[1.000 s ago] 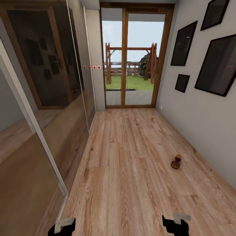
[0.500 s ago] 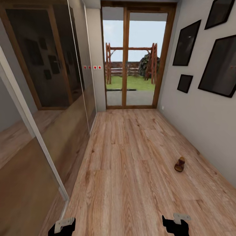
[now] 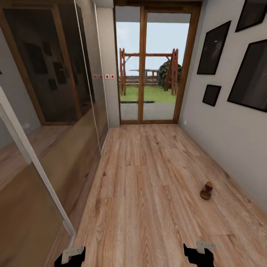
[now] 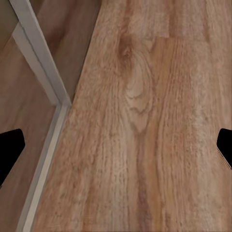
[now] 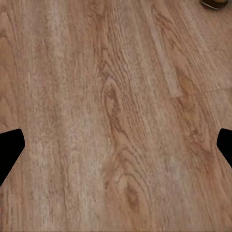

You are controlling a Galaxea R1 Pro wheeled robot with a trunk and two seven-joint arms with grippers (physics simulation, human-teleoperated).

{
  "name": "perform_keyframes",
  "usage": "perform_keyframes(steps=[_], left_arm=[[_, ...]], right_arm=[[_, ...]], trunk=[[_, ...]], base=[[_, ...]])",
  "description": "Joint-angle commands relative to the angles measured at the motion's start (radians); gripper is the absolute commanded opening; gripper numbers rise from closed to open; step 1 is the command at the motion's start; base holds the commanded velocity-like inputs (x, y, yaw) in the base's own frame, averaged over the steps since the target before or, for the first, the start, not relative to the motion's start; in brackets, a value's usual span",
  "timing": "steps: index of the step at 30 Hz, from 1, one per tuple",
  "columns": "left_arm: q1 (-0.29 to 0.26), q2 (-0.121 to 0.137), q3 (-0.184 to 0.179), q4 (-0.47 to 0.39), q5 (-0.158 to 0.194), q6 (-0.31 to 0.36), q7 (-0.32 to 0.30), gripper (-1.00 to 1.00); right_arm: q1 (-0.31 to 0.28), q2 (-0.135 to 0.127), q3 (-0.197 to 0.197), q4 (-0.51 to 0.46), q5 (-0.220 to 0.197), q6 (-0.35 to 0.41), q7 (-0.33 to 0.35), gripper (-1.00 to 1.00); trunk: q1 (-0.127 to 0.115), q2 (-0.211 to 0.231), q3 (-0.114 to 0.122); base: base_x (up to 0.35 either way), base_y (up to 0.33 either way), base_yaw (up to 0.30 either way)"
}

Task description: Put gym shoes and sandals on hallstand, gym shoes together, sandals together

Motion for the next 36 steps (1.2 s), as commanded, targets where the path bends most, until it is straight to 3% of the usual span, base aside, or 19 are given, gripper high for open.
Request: perform_keyframes(steps=[1,36], left_arm=[[-0.001,-0.001,0.008,0.0,-0.007,-0.003,-0.005,1.0],[-0.001,-0.002,0.008,0.0,-0.007,-0.002,-0.005,1.0]], right_arm=[[-0.001,0.0,-0.005,0.001,0.01,-0.003,-0.005,1.0],[-0.001,0.0,-0.005,0.001,0.009,-0.003,-0.005,1.0]], trunk=[[0.0,0.0,-0.001],[0.0,0.0,-0.001]], base=[[0.319,0.0,0.0],[0.337,0.0,-0.007]])
